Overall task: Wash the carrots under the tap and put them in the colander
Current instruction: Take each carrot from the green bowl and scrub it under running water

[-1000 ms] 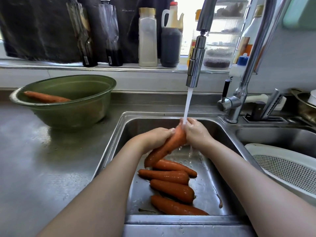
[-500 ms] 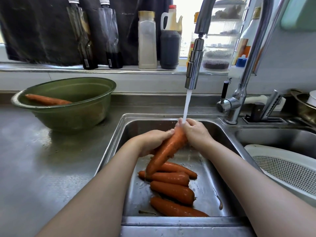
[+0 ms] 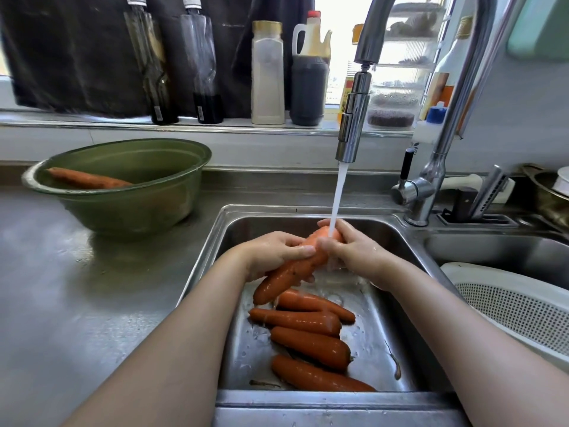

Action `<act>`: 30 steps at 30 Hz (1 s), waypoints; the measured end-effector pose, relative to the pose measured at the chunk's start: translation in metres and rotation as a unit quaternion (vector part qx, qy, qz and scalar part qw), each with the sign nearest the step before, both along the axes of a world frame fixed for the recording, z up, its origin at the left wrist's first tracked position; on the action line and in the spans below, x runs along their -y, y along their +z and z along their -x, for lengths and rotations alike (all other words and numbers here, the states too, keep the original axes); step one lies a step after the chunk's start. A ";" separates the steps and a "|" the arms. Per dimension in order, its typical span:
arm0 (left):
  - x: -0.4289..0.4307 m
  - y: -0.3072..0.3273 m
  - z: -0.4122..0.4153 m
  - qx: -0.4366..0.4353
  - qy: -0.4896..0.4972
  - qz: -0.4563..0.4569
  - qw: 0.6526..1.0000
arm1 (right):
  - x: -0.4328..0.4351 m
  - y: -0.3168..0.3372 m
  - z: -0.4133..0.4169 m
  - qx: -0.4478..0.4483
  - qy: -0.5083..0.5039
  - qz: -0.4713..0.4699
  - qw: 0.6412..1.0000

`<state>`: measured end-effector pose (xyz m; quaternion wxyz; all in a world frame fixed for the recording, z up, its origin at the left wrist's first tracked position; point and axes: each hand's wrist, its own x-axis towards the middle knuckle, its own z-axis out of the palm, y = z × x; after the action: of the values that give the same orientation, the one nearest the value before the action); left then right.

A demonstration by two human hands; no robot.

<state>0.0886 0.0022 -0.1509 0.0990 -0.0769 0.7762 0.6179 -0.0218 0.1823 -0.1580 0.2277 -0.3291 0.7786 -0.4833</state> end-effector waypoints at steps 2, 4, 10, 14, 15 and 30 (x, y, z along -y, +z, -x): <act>-0.001 0.000 0.001 -0.001 -0.008 -0.019 1.000 | 0.009 0.000 -0.002 -0.030 -0.073 0.050 0.996; -0.003 -0.001 0.002 0.000 -0.013 -0.019 1.000 | 0.014 0.001 -0.003 -0.050 -0.115 0.057 0.991; 0.002 -0.001 0.002 -0.013 0.001 -0.032 0.999 | 0.000 0.000 0.005 -0.025 0.000 0.001 1.000; -0.003 0.000 0.004 -0.013 0.004 -0.039 0.999 | 0.008 0.002 0.002 -0.052 -0.079 0.063 0.994; -0.003 0.000 0.004 -0.011 0.007 -0.041 0.999 | 0.009 0.002 0.000 -0.059 -0.085 0.061 0.993; -0.004 0.001 0.005 -0.026 0.004 0.021 0.999 | 0.010 0.003 0.000 -0.023 -0.136 0.100 0.985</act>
<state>0.0838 0.0063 -0.1502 0.0752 -0.0660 0.7909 0.6037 -0.0221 0.1721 -0.1548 0.1074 -0.2520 0.7693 -0.5771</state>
